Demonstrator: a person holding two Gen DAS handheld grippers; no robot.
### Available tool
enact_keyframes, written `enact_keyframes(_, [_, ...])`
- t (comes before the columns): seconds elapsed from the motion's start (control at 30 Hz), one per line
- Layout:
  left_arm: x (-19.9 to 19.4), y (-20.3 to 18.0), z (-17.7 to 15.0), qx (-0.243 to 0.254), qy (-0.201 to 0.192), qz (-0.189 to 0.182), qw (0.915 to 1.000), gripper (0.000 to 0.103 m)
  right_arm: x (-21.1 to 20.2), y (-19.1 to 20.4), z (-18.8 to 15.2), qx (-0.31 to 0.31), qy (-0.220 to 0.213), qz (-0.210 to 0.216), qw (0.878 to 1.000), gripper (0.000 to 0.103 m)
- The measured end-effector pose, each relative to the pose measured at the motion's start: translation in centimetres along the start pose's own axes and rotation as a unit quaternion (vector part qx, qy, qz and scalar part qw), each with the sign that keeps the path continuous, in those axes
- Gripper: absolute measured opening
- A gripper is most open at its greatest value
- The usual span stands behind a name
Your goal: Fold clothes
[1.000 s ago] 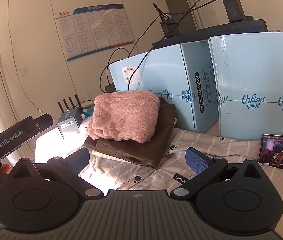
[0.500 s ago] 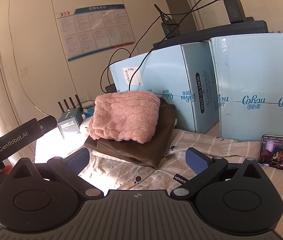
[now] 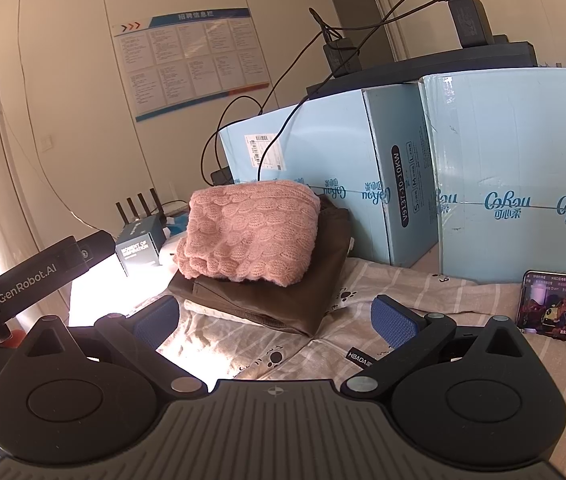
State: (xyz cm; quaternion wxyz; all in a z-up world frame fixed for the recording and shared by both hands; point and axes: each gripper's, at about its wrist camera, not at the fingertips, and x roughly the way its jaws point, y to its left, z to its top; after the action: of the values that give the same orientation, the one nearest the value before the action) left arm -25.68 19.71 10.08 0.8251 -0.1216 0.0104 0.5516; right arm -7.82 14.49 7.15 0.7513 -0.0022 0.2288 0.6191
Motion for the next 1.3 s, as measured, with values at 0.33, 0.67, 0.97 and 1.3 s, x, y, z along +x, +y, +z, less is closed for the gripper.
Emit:
enact_keyframes(0.33, [0.1, -0.14, -0.01, -0.001, 0.001, 0.0, 1.0, 0.103, 0.02, 0.03, -0.06, -0.003, 0.0, 0.0, 1.0, 0.103])
enact_keyframes(0.67, [0.22, -0.29, -0.08, -0.001, 0.002, 0.007, 1.0, 0.103, 0.1, 0.02, -0.09, -0.004, 0.002, -0.003, 1.0, 0.103])
enact_keyframes(0.97, [0.36, -0.27, -0.2, 0.001, 0.004, 0.015, 0.9999, 0.103, 0.31, -0.03, -0.14, -0.005, 0.004, -0.006, 1.0, 0.103])
enact_keyframes(1.3, [0.45, -0.3, -0.39, 0.002, 0.005, 0.015, 0.9999, 0.103, 0.31, -0.02, -0.16, -0.007, 0.004, -0.006, 1.0, 0.103])
